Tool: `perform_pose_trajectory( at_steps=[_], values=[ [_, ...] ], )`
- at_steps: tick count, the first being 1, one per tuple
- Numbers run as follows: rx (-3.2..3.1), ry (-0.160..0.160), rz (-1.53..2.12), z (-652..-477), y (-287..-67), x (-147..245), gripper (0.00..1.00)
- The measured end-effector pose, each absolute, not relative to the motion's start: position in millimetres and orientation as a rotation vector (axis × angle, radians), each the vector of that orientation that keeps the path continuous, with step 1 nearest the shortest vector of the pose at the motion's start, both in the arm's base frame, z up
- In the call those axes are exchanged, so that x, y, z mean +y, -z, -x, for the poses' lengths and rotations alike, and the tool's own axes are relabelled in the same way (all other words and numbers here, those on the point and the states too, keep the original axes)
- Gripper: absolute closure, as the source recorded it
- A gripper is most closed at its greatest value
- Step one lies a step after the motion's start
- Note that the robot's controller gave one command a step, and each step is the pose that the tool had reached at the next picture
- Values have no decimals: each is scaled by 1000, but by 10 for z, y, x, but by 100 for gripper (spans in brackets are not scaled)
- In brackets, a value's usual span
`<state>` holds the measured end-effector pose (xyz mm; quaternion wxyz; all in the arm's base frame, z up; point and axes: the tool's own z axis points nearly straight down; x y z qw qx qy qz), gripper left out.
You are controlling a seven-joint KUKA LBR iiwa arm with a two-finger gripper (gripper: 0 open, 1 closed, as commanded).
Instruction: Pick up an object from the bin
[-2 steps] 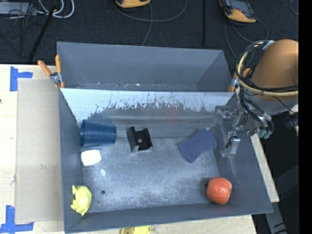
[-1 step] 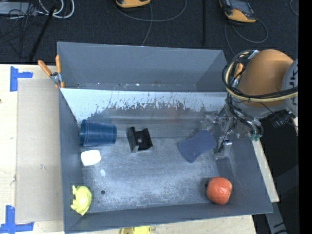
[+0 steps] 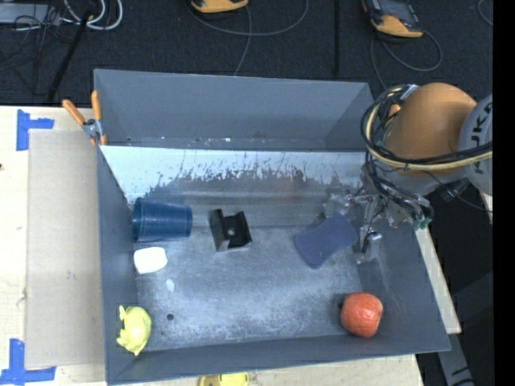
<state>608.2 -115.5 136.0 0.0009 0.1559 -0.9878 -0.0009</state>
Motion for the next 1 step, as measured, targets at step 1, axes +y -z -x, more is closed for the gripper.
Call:
perform_pose_trajectory(
  at_steps=[1],
  values=[
    [-3098,1,-527,-6173,-1144,-1119,0]
  ],
)
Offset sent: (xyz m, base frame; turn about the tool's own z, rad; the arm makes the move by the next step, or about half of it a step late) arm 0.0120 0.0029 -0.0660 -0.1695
